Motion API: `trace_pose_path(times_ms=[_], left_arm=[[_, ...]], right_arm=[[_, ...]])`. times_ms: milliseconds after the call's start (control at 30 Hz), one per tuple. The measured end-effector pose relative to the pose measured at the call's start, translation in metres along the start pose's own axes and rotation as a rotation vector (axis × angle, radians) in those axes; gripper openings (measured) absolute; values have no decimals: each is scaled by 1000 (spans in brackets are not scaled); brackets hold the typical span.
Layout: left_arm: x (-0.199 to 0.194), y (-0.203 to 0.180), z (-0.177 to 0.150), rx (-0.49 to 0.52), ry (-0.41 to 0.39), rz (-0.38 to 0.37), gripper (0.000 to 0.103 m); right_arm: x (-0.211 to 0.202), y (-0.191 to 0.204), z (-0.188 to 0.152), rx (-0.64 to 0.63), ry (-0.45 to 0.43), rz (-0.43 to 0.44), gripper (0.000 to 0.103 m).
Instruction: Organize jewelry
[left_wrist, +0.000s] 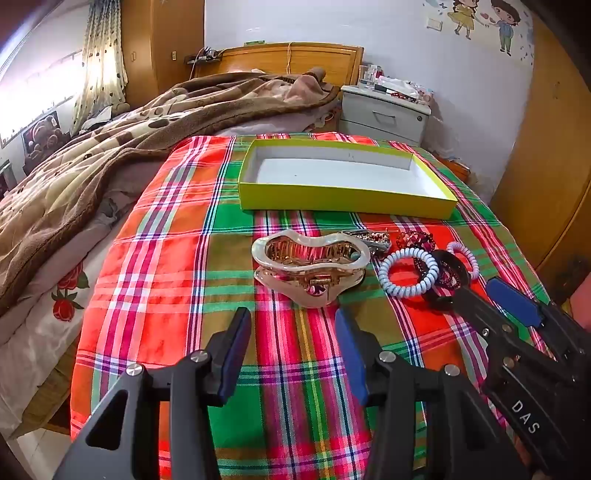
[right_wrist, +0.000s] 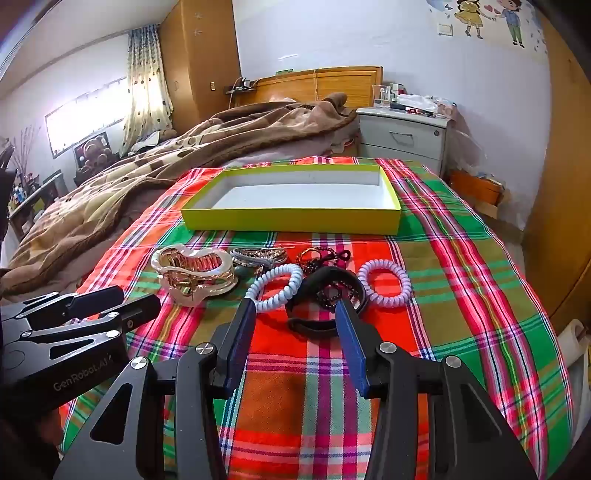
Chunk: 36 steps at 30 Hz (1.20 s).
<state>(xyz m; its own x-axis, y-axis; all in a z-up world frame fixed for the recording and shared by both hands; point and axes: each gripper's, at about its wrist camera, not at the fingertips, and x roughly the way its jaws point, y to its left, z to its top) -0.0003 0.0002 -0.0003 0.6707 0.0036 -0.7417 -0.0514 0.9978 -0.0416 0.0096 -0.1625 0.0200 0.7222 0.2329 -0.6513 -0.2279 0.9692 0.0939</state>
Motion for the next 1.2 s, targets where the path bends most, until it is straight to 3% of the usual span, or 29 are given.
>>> trace_pose_path(times_ms=[300,1200], left_arm=[[4,5,-3,-16,10,-23,49],[1,8,-1,-26,4,13,49]], right_arm=[[-1,-8,-1,14,-7,-10,46],[-1,-3,-1,12,-3,-26,46]])
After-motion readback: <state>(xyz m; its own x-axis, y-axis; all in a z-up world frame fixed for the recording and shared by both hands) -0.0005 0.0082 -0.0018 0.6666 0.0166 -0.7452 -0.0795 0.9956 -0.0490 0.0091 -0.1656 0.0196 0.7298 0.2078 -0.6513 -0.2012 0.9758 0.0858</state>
